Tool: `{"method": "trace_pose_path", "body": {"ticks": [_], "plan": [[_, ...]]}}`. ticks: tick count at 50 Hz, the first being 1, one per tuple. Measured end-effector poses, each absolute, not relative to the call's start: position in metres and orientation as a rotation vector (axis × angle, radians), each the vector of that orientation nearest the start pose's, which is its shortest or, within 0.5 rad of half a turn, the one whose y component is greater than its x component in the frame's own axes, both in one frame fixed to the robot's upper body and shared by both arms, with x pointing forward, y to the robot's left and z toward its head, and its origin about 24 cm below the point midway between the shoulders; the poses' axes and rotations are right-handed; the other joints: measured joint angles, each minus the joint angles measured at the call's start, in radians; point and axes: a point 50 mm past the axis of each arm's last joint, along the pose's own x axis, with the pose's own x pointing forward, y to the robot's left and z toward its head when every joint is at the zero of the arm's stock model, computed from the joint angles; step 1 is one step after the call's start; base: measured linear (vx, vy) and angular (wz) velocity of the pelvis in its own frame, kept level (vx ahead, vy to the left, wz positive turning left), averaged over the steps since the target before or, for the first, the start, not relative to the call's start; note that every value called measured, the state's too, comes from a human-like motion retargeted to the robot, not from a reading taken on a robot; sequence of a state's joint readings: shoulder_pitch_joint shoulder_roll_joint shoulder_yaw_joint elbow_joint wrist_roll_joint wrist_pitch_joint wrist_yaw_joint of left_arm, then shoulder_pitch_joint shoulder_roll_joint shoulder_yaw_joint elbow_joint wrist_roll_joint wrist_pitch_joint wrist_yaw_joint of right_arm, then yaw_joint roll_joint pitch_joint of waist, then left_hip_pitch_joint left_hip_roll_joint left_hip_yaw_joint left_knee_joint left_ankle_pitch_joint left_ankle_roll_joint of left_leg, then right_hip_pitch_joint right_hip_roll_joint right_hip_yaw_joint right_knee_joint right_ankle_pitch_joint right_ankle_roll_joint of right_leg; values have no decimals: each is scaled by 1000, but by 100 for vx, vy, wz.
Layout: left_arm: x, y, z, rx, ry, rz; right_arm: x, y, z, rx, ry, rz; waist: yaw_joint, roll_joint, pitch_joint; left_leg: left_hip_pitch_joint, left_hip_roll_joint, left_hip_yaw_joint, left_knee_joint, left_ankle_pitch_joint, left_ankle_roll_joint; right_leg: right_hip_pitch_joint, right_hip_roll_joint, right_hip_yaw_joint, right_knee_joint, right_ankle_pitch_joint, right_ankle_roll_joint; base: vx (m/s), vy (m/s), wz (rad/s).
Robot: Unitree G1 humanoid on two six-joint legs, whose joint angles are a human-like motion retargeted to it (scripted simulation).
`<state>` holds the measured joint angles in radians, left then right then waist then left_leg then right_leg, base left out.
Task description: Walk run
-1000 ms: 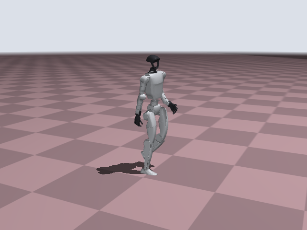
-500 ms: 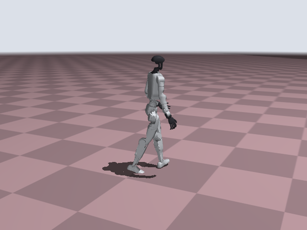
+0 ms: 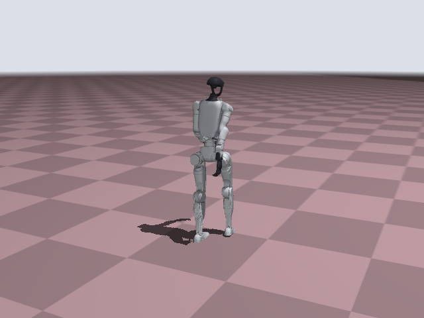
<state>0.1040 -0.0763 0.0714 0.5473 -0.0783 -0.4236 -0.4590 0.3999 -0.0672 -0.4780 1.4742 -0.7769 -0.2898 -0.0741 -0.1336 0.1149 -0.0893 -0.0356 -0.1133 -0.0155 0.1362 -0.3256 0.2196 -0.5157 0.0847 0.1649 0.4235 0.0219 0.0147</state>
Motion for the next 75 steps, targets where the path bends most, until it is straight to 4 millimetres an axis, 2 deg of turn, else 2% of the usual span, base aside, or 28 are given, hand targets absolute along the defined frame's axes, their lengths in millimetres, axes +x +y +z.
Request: {"method": "trace_pose_path", "body": {"ticks": [4,6,8,11,12,14,15,17,20,23,27,30,33,37,38,40,45,49,53,55,57,58,60,62,65,70,73,75], "plan": [[199,138,-51,-161,139,-312,-107,-175,-162,-258,1521,123,-18,-41,44,93,-26,-5,8,14,-42,-65,-32,-61,-184,-9,70,91,-38,56],[194,142,-52,-165,134,-285,-95,-180,-164,-296,1472,109,-40,-36,50,130,-16,12,17,84,-100,-77,-20,-95,-223,24,40,103,-34,35],[186,142,-57,-190,150,-253,-81,-190,-165,-338,1425,60,-71,-13,42,147,7,24,54,210,-182,-73,-29,-193,-198,58,-31,119,-31,48],[168,143,-69,-220,210,-208,-56,-198,-168,-353,1351,-33,-83,37,20,103,32,-7,229,521,-385,-30,47,-112,-113,-71,-114,118,-32,24],[163,142,-72,-226,228,-201,-44,-201,-169,-346,1319,-64,-93,45,17,64,26,-20,328,618,-449,-26,54,-75,-80,-110,-118,153,-30,86],[160,137,-74,-240,242,-195,-9,-210,-169,-332,1228,-101,-104,6,7,-47,-24,63,542,749,-481,-2,-54,-97,-14,-184,-95,104,-5,71],[159,136,-75,-244,243,-194,10,-213,-168,-324,1178,-110,-98,-20,-4,-104,-39,112,636,799,-481,22,-90,-108,-2,-215,-101,90,-31,-10],[151,140,-76,-234,250,-202,47,-212,-163,-309,1042,-131,-51,-41,-7,-217,27,135,804,636,-461,110,7,-49,-61,-228,-154,113,-65,-49],[142,143,-78,-230,266,-196,106,-218,-141,-329,788,-166,-9,-65,14,-422,62,148,936,456,-312,230,3,-54,-150,-206,-153,116,-42,-22],[135,147,-79,-225,282,-161,151,-227,-108,-370,528,-193,53,-116,25,-559,82,220,778,365,-185,346,-6,-80,-253,-121,-168,126,-32,-50],[133,153,-76,-201,278,-138,182,-237,-66,-436,257,-224,157,-153,48,-617,80,296,354,313,-97,493,12,-120,-347,73,-134,106,-19,-75],[140,153,-71,-179,257,-137,184,-237,-53,-481,181,-204,201,-179,58,-607,46,303,115,214,-133,594,-8,-220,-362,226,-88,153,-16,-25],[150,154,-62,-141,213,-139,169,-229,-62,-498,224,-159,217,-214,40,-559,68,426,120,216,21,632,3,-195,-271,426,-12,144,-35,12],[169,149,-49,-157,134,-154,128,-215,-91,-564,394,-87,84,-226,88,-530,-121,127,379,62,21,481,81,-140,345,502,138,143,-16,147],[177,148,-45,-173,111,-168,119,-211,-97,-571,433,-90,72,-183,81,-495,-26,184,403,24,9,437,123,-156,373,502,139,136,-31,58],[190,141,-37,-201,70,-202,99,-203,-104,-540,482,-78,68,-95,70,-415,100,199,392,-23,-20,327,194,-185,409,441,73,126,-34,11],[202,130,-27,-236,15,-252,43,-209,-105,-406,572,-82,25,-17,78,-198,106,178,224,50,-94,68,139,-123,351,183,-66,127,-18,31],[196,130,-25,-228,-4,-282,30,-223,-89,-367,510,-187,-98,25,78,-14,64,116,70,283,-178,-25,-6,-192,-28,53,-15,135,-25,115],[187,137,-28,-212,16,-285,48,-226,-73,-346,391,-294,-143,35,71,139,76,167,31,581,-306,-18,-19,-125,-308,-36,24,154,-46,23],[183,139,-29,-208,30,-285,68,-225,-62,-342,308,-344,-140,14,70,166,43,126,115,745,-418,-3,-22,-174,-260,94,-87,124,-28,-45],[175,145,-29,-191,46,-287,89,-219,-49,-345,212,-377,-84,20,66,82,23,109,386,849,-479,28,32,-158,-129,-50,-206,172,-51,-109],[170,147,-30,-177,55,-301,100,-215,-44,-344,161,-397,-66,55,91,28,79,87,595,849,-473,54,146,-48,-73,-104,-220,170,-56,-43],[170,140,-30,-190,52,-329,133,-219,-26,-357,17,-432,-77,16,90,-98,94,104,784,805,-390,89,54,-93,-25,-159,-216,133,-37,42],[166,134,-34,-228,73,-298,161,-213,-9,-308,-102,-402,-30,-40,73,-211,123,219,877,646,-304,178,41,-67,-48,-186,-247,141,-27,-56],[156,130,-40,-272,97,-258,186,-212,21,-183,-279,-365,23,-52,78,-401,145,204,866,460,-198,298,60,-32,-132,-139,-239,137,-24,-47],[144,137,-50,-252,162,-256,190,-219,46,-157,-384,-275,159,-140,70,-550,116,271,357,338,-100,503,14,-88,-294,206,-162,142,-27,-71],[147,143,-50,-192,171,-263,181,-223,37,-208,-312,-249,190,-171,66,-526,93,276,61,250,-94,607,-7,-153,-313,403,-126,152,-18,-33],[153,148,-46,-149,160,-253,175,-219,24,-229,-245,-235,187,-178,69,-514,80,206,20,344,-72,646,17,-98,-235,502,-91,141,-22,-2]]}}
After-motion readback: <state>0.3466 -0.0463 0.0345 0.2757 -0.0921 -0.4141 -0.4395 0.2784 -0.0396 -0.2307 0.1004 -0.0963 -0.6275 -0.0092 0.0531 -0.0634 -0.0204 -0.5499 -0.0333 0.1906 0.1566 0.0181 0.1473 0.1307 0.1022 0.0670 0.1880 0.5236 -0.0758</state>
